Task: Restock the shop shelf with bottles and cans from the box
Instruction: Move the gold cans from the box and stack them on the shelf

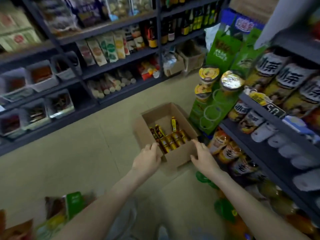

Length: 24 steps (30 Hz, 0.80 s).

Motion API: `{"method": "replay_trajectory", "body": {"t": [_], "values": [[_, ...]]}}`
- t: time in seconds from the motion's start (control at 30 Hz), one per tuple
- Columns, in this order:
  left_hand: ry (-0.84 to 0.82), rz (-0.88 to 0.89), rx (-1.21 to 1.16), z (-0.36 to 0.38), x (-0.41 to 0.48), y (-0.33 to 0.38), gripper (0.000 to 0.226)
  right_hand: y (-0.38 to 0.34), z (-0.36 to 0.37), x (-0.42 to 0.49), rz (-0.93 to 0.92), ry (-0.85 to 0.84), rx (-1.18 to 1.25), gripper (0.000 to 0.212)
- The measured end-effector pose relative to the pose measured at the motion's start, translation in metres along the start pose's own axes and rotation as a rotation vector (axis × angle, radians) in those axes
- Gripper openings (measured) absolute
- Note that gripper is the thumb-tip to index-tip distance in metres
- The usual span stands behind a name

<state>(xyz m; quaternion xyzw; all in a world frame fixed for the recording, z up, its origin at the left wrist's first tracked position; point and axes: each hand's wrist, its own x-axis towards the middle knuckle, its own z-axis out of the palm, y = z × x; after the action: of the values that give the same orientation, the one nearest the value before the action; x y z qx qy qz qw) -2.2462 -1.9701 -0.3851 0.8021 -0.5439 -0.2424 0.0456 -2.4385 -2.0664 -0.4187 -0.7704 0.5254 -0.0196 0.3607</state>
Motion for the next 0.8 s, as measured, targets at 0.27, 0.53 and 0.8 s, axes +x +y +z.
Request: {"method": "replay_trajectory", "body": {"t": [0.27,0.53,0.8], "values": [[-0.118,-0.123,-0.144,0.031,0.113,-0.031,0.049,0.030,0.015,0.128,0.106,-0.144,-0.061,0.067],[-0.178,-0.354,-0.281,0.114,0.260,-0.059,0.053,0.097,0.065,0.293,0.169,-0.337,-0.174,0.066],[-0.299,-0.475,-0.448,0.311,0.427,-0.095,0.051,0.207,0.203,0.453,0.220,-0.429,-0.120,0.077]]}}
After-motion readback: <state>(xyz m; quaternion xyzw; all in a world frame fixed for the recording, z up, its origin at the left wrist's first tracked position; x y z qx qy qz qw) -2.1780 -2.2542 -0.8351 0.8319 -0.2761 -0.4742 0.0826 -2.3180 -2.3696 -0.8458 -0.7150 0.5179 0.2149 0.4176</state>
